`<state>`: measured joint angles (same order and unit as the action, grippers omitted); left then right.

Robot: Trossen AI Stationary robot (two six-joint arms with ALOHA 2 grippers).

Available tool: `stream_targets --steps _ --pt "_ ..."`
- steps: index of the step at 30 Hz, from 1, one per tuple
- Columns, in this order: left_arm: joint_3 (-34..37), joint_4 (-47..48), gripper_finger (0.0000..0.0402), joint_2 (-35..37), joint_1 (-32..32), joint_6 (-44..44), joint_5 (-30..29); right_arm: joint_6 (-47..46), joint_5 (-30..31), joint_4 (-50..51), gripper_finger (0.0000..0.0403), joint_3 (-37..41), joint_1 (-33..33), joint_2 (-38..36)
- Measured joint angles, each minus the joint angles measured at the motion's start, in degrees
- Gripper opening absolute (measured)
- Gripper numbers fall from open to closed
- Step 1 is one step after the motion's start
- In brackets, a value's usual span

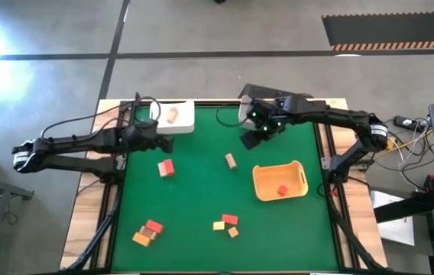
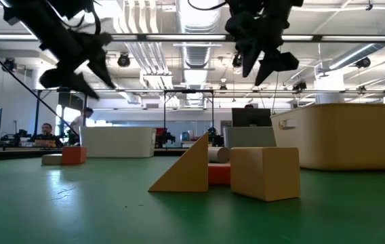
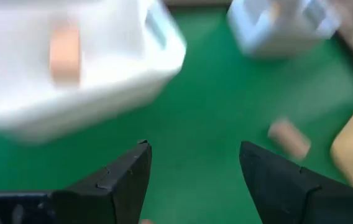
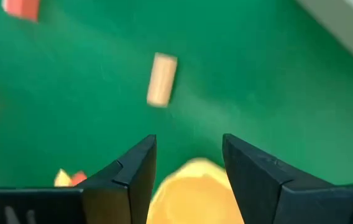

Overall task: Sort & place blocks by color
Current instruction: Adjust the orange block

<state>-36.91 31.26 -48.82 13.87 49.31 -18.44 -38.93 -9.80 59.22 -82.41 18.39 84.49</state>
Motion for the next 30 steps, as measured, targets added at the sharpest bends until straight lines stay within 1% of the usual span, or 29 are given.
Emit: stream_targets --steps 3,7,9,11,17,19,23,26,30 --pt "0.02 3.36 0.0228 -3.05 0.00 4.55 6.42 1.28 0.06 -3.64 0.0171 0.00 1.86 0.01" --pt "0.02 5.36 0.0228 -7.54 -0.12 10.47 13.95 4.56 0.15 -6.85 0.0171 -0.49 3.94 0.04" --pt "0.02 5.59 0.0228 -9.61 -0.60 13.06 16.88 6.91 0.39 -8.46 0.0171 -0.82 4.87 0.04" --pt "0.02 5.47 0.0228 -11.08 -1.31 16.46 18.62 9.59 0.69 -9.20 0.0171 -1.05 5.93 0.04" --pt "-1.69 9.70 0.0228 -14.35 -2.73 27.35 19.52 18.02 0.87 -9.37 0.0171 -1.64 8.50 0.01" --pt "-1.81 11.32 0.0228 -15.27 -2.73 28.95 19.85 20.31 0.87 -9.34 0.0171 -1.64 8.90 0.01" --pt "-1.79 11.33 0.0221 -15.88 -2.73 29.38 20.16 23.65 0.88 -9.42 0.0171 -1.64 9.03 0.01" --pt "-0.62 11.95 0.0189 -16.30 -2.73 29.32 19.96 25.04 0.87 -9.89 0.0171 -1.64 9.03 0.01" --pt "0.25 11.78 0.0118 -17.24 -2.73 28.39 18.70 26.70 0.88 -10.35 0.0171 -1.64 9.03 -0.01"
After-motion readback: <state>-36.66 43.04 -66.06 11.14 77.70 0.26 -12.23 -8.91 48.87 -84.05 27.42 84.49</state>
